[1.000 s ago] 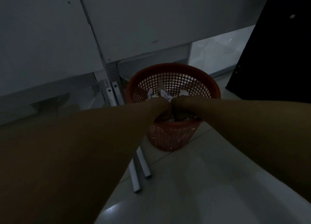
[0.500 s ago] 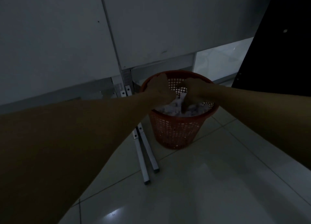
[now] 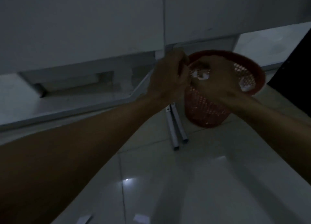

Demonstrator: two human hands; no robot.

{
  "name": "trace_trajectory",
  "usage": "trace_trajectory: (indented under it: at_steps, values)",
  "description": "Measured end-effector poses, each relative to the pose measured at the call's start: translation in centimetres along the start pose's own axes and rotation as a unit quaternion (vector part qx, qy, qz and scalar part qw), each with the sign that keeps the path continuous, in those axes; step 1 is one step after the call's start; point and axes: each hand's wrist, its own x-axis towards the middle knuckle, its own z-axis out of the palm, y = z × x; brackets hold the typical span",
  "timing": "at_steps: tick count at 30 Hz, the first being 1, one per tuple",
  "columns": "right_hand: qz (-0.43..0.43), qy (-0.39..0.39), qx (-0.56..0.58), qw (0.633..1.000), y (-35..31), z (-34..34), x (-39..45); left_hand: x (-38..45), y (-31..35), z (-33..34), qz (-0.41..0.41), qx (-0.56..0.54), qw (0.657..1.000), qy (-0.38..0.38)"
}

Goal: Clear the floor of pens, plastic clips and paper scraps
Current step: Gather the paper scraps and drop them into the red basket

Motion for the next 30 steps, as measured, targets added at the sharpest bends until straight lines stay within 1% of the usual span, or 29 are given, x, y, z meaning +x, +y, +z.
trace_trajectory:
  at_steps: [1,2,5,7,9,12,14,15,17,21,23,24,26,28,30]
  values:
    - [-0.019,0.003,0.012,1.0,-1.0,1.1,-1.3,-1.6,-0.4,-1.6,0.0,0.009,1.0,0.007]
    - [-0.032,-0.015,0.022,0.999,-2.2,2.3,-2.8,-3.4,-1.0,-3.3,-0.003,0.024,1.0,0.003]
    - [-0.054,-0.142,0.049,0.987,-4.2,6.0,-8.1,-9.5,-3.5,-7.9,-0.048,0.065,0.995,-0.052]
    - [-0.057,-0.24,0.087,0.965,-5.1,8.6,-12.2,-13.7,-5.0,-10.7,-0.101,0.088,0.986,-0.103]
    - [-0.043,-0.334,0.109,0.935,-5.7,11.1,-16.4,-17.9,-6.3,-13.6,-0.149,0.112,0.971,-0.149]
    - [-0.018,-0.45,0.067,0.89,-5.9,14.0,-22.2,-24.0,-7.8,-17.2,-0.215,0.141,0.937,-0.239]
    - [-0.029,-0.484,0.017,0.874,-6.1,15.2,-25.1,-28.0,-8.2,-19.0,-0.246,0.151,0.914,-0.285]
    - [-0.035,-0.489,-0.004,0.871,-6.2,15.6,-26.1,-29.6,-8.1,-19.6,-0.256,0.157,0.906,-0.299]
    - [-0.04,-0.471,-0.019,0.881,-6.5,16.0,-27.8,-32.4,-7.9,-20.5,-0.284,0.159,0.896,-0.303]
    - [-0.049,-0.361,0.008,0.931,-7.3,15.6,-30.2,-36.4,-7.3,-21.2,-0.345,0.142,0.896,-0.24]
    - [-0.069,-0.31,0.006,0.948,-7.9,15.4,-31.2,-37.5,-6.7,-21.3,-0.369,0.137,0.9,-0.189]
    - [-0.073,-0.297,0.011,0.952,-8.0,15.4,-31.7,-37.8,-6.4,-21.3,-0.386,0.13,0.9,-0.153]
    - [-0.052,-0.29,0.03,0.955,-7.9,15.4,-32.2,-37.7,-6.0,-21.3,-0.427,0.104,0.895,-0.075]
    - [-0.044,-0.298,0.04,0.953,-7.6,15.4,-32.2,-37.3,-5.9,-21.1,-0.478,0.07,0.875,-0.025]
    - [-0.057,-0.3,0.042,0.951,-7.5,15.3,-32.4,-37.1,-6.1,-20.8,-0.518,0.038,0.855,0.005]
